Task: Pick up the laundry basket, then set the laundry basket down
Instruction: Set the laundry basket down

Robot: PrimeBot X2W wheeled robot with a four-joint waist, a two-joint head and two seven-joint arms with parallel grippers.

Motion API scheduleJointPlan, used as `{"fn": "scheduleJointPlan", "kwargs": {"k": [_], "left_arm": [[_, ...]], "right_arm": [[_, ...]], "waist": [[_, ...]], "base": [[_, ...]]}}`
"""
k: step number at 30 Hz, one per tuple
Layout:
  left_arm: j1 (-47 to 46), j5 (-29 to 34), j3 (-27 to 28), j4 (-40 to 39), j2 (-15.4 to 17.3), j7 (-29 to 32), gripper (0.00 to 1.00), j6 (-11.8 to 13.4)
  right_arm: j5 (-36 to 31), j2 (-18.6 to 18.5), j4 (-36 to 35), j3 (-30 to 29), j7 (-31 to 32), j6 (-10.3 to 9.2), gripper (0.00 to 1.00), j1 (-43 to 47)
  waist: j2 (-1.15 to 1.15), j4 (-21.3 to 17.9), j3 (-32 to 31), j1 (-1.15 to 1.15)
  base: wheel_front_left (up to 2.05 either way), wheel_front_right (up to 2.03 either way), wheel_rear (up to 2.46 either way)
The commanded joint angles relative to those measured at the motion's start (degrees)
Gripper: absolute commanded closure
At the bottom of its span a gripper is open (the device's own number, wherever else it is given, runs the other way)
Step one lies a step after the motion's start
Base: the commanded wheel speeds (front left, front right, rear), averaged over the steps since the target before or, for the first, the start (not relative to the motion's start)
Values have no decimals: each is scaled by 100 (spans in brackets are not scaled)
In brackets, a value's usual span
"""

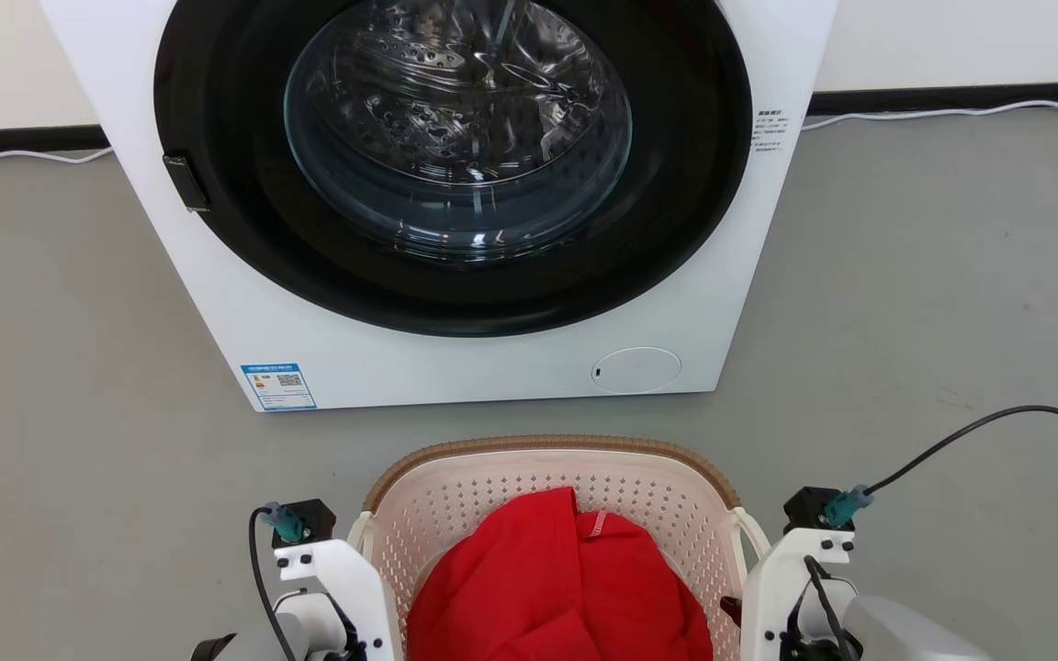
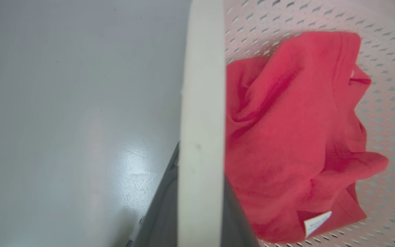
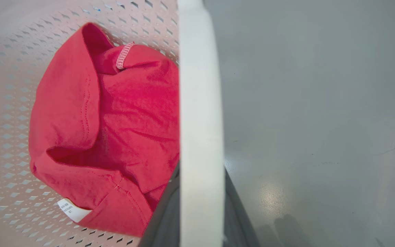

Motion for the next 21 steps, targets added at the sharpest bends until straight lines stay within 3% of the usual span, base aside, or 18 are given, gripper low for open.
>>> {"fn": "scheduleJointPlan", "kwargs": {"k": [1, 21], "left_arm": [[-80, -61, 112, -121, 196, -65, 100, 17], [-221, -157, -2, -119, 211, -213, 100, 19]], "right_arm": [[66, 6, -109, 41, -30, 97, 100, -62], [162, -45, -173, 194, -175, 97, 100, -201]], "waist": [[0, 0, 3, 0], [0, -8, 273, 0]], "base": [[0, 0, 0], [0, 0, 0]]}}
